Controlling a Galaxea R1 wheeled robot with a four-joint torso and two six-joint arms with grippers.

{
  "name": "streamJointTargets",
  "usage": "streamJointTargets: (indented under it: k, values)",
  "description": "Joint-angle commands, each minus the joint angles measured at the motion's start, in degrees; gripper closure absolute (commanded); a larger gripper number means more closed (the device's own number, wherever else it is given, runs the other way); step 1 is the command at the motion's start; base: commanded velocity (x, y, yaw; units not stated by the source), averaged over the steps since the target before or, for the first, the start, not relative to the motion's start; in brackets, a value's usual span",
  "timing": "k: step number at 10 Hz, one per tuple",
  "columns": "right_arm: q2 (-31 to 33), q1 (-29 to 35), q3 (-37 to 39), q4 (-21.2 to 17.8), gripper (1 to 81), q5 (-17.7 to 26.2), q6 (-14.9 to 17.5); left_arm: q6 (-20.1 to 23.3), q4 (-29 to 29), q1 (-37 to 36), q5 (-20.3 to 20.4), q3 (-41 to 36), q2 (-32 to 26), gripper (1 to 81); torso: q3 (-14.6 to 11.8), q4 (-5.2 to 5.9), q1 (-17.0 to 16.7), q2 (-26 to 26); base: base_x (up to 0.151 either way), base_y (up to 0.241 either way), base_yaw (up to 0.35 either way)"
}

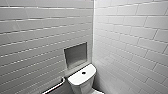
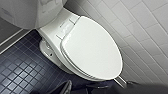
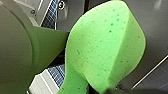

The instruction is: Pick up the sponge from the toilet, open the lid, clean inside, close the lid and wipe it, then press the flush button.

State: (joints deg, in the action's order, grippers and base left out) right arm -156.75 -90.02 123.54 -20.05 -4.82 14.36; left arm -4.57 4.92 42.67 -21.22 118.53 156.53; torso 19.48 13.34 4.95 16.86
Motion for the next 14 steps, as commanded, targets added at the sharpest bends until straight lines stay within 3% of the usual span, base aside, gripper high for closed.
streamJointTargets:
  k: [1, 2, 3, 7, 12, 14]
  values:
    - [0.18, 1.54, -0.77, 0.19, 81.1, 4.29, 0.23, 0.09, 9.03, -17.12, -4.97, -4.96, -1.12, 1.0, 0.0, 0.0, 0.0, 0.0, 0.0, 0.0, 0.0]
    - [0.18, 1.54, -0.77, 0.19, 81.1, 4.29, 0.23, 0.08, 10.79, -20.19, -5.05, -6.11, -1.12, 1.0, 0.0, 0.0, 0.0, -0.02, 0.0, 0.0, 0.0]
    - [0.18, 1.54, -0.77, 0.19, 81.1, 4.29, 0.23, -0.17, 12.13, -22.66, -5.58, -6.55, -0.86, 1.0, 1.83, 0.0, 0.02, -0.02, 0.0, 0.0, 0.0]
    - [0.09, 1.72, -0.85, 0.01, 81.1, 4.29, 0.23, -0.26, 17.4, -31.1, -5.93, -4.36, 0.9, 1.0, 4.92, 0.0, 0.06, -0.07, 0.0, 0.0, 0.0]
    - [0.0, 1.72, -1.29, 0.01, 81.1, 4.38, 0.23, -0.26, 19.07, -38.84, -5.76, 7.66, 6.25, 1.0, 10.1, 0.0, 0.13, -0.18, 0.0, 0.0, 0.0]
    - [0.0, 1.54, -1.47, 0.01, 81.1, 4.38, 0.14, -0.17, 18.63, -40.68, -5.68, 14.52, 8.45, 1.0, 9.31, 0.0, 0.17, -0.22, 0.0, 0.0, 0.0]
